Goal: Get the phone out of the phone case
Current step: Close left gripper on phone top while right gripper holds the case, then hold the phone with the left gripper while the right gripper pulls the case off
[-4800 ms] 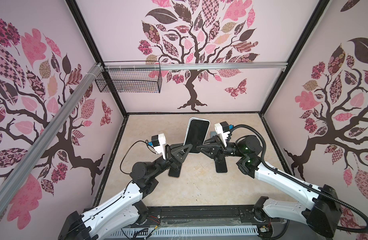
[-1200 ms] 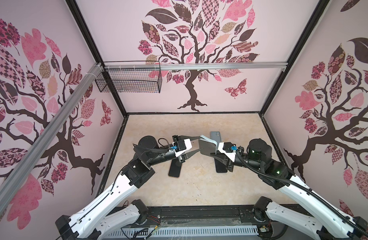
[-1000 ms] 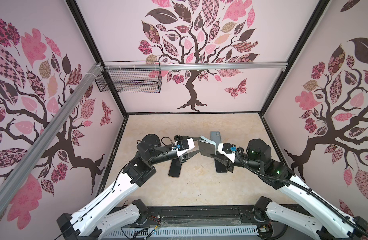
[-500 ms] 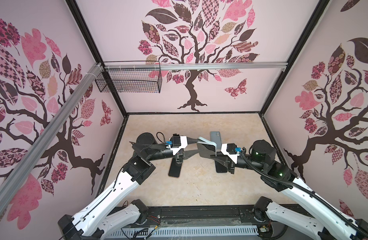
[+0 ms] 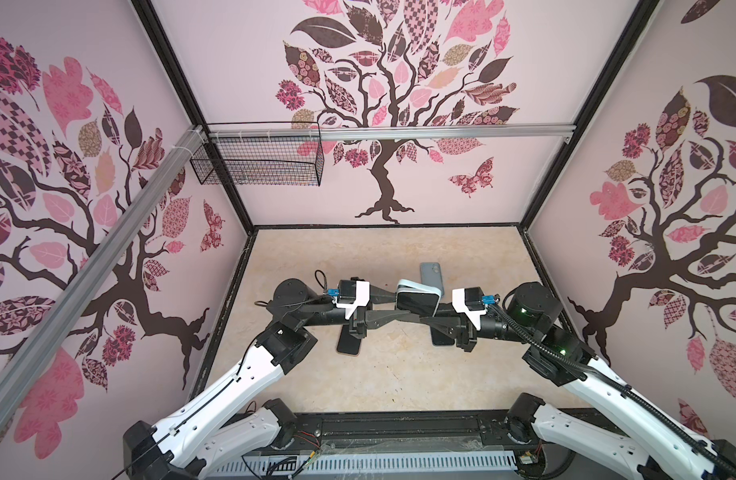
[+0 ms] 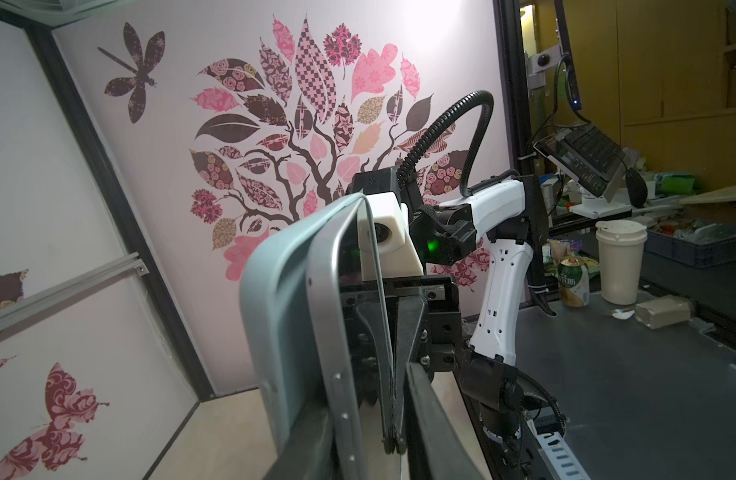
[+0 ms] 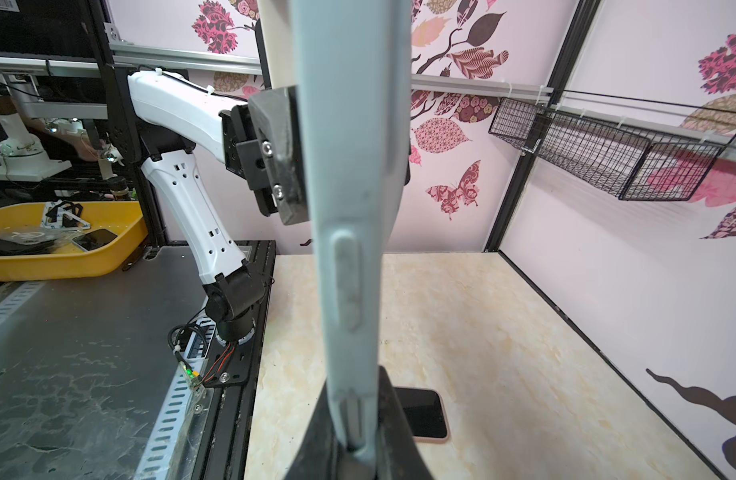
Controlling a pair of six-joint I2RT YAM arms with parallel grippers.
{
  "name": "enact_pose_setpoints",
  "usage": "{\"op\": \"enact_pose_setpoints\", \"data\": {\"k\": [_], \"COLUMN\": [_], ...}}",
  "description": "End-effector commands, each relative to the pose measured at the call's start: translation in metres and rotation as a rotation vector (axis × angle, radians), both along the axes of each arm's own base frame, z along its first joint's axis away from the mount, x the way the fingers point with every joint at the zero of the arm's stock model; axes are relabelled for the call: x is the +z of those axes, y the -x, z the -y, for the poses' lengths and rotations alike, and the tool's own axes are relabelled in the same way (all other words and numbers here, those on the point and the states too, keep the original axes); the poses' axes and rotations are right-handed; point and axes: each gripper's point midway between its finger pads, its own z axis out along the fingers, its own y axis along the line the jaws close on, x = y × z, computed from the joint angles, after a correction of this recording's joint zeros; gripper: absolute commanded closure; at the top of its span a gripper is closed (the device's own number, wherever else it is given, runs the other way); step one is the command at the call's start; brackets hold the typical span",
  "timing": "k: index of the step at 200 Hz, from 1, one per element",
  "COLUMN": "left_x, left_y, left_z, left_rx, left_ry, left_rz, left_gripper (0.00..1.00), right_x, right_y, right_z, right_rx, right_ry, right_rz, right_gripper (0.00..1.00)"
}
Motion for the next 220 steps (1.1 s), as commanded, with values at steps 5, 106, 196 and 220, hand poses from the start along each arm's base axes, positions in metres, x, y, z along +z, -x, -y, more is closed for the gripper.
{"op": "enact_pose_setpoints", "data": {"k": [5,106,196,220], "left_x": [-0.059,-0.05,-0.082,-0.095], "left_y": [0.011,0.007,-0.019,-0.023], "left_z": [0.014,-0.014,-0.034,-0.03], "left_rx": [-0.106,0.05,0.263,0.285], "left_ry": [-0.17,-0.211,-0.485,-0.534], "left_rz": [-0.16,-0.016,0.171,0.21], "left_gripper": [0.79,1.0,1.0,1.0], "right_x": [0.09,0.027,0.007,0.002], "right_y": [0.018,-0.018,-0.025,-0.032], "right_z": [0.015,0.03,0.024,0.017], "right_rx": [0.008,-0.24,-0.23,-0.23], "right_ry": [-0.248,-0.006,0.162,0.185], "right_rz": [0.212,0.035,-0.047,-0.07], "right_gripper": [1.0,0.52,0.37,0.41]}}
